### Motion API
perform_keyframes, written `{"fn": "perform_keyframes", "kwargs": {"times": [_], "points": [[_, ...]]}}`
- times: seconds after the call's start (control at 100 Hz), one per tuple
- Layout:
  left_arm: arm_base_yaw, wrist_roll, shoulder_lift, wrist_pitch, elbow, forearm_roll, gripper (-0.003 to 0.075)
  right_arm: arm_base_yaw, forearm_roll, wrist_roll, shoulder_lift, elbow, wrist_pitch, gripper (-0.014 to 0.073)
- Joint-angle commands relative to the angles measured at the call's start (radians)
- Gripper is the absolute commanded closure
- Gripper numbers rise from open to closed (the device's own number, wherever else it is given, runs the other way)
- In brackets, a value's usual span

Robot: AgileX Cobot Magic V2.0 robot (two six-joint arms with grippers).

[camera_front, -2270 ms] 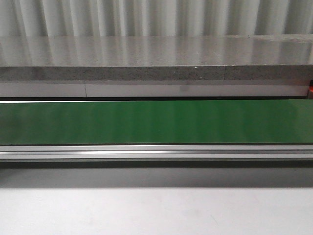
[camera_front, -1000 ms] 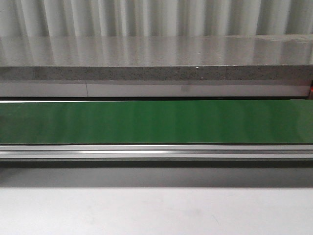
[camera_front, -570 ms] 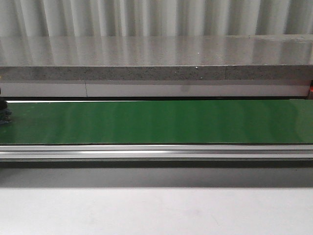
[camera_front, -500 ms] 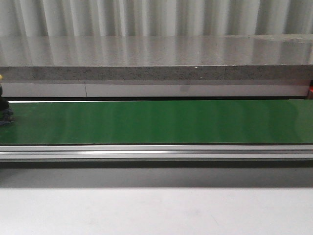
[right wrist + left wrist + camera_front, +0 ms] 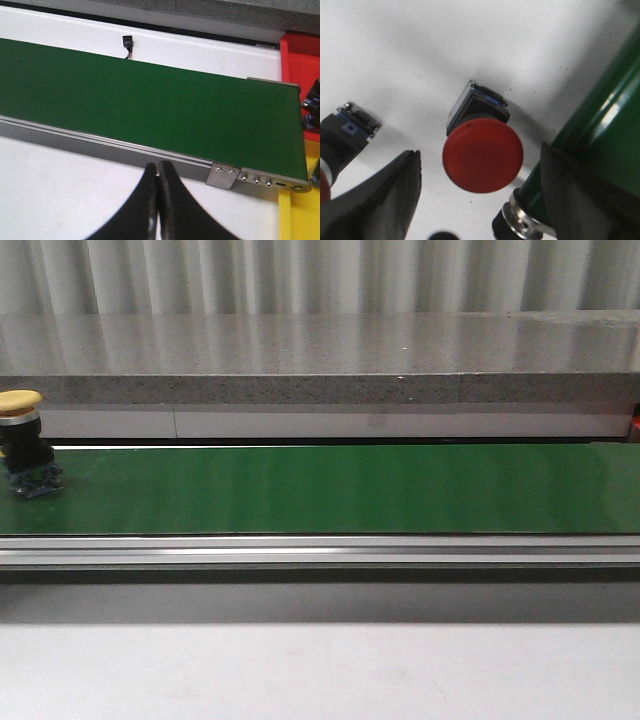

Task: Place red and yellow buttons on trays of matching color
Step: 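Lower the left gripper onto another red button on the table and grasp, then carry the red button over the belt's near end with the left gripper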

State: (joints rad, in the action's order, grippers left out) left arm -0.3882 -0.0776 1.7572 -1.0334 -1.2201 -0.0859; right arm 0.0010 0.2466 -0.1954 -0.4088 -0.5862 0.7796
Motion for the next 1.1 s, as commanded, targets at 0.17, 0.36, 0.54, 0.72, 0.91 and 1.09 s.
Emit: {"fn": "perform_keyframes", "kwargs": {"times": [0.17, 0.36, 0.54, 0.72, 0.91, 1.09], "points": [[-0.001, -0.02, -0.039, 0.057, -0.022, -0.002, 0.0247, 0.001, 0.004, -0.006, -0.007, -0.024, -0.062, 0.066], [-0.001, -0.02, -0.039, 0.057, -0.022, 0.004, 0.0247, 0.001, 0.004, -0.006, -0.007, -0.024, -0.062, 0.066], [-0.001, -0.047, -0.036, 0.066, -0.022, 0.014, 0.0247, 0.001, 0.004, -0.006, -0.007, -0.024, -0.062, 0.066], [-0.001, -0.048, -0.03, 0.074, -0.022, 0.014, 0.0247, 0.001, 0.004, -0.006, -0.007, -0.024, -0.062, 0.066], [-0.001, -0.048, 0.018, 0.044, -0.038, 0.014, 0.0248, 0.001, 0.004, -0.006, -0.007, -0.024, -0.062, 0.066], [-0.001, -0.048, 0.029, 0.044, -0.051, 0.012, 0.0281, 0.001, 0.004, -0.006, -0.007, -0.024, -0.062, 0.066]]}}
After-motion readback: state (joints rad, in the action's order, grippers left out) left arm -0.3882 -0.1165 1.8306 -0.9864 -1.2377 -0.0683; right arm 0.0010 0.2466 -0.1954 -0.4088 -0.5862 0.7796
